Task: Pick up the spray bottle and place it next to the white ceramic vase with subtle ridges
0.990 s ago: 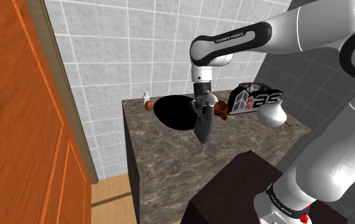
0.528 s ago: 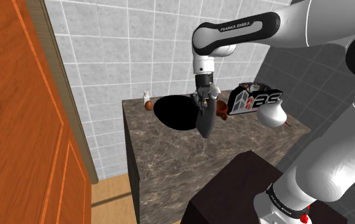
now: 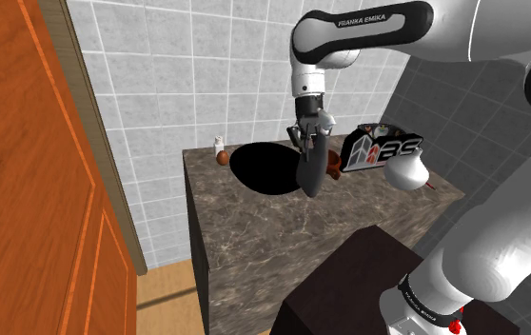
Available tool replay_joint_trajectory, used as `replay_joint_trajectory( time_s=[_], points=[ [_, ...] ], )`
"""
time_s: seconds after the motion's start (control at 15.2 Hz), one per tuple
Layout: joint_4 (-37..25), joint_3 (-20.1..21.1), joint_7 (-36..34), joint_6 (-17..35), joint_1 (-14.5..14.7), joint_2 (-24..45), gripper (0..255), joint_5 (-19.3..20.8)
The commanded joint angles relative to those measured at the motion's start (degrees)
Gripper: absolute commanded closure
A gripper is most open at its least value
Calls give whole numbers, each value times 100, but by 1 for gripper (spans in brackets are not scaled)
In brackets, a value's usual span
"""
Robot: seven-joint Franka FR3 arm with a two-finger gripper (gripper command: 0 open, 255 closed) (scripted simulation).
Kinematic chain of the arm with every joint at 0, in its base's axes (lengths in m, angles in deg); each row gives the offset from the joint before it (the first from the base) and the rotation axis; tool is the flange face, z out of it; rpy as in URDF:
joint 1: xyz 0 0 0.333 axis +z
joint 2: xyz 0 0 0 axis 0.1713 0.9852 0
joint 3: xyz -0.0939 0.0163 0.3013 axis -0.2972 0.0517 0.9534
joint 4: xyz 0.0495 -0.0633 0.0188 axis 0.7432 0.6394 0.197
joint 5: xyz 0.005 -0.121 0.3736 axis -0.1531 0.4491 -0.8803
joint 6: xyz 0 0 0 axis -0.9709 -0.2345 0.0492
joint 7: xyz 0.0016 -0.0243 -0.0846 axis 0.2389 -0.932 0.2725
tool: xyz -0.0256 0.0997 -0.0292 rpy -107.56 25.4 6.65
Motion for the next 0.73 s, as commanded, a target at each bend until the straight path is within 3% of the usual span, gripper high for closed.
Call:
replay_joint_trajectory(
  time_s=[0.0,0.66],
  points=[
    [-142,-2,-27,-158,-1,-16,255,-4],
    [-863,-15,-149,-909,-12,-54,255,-30]
  ],
)
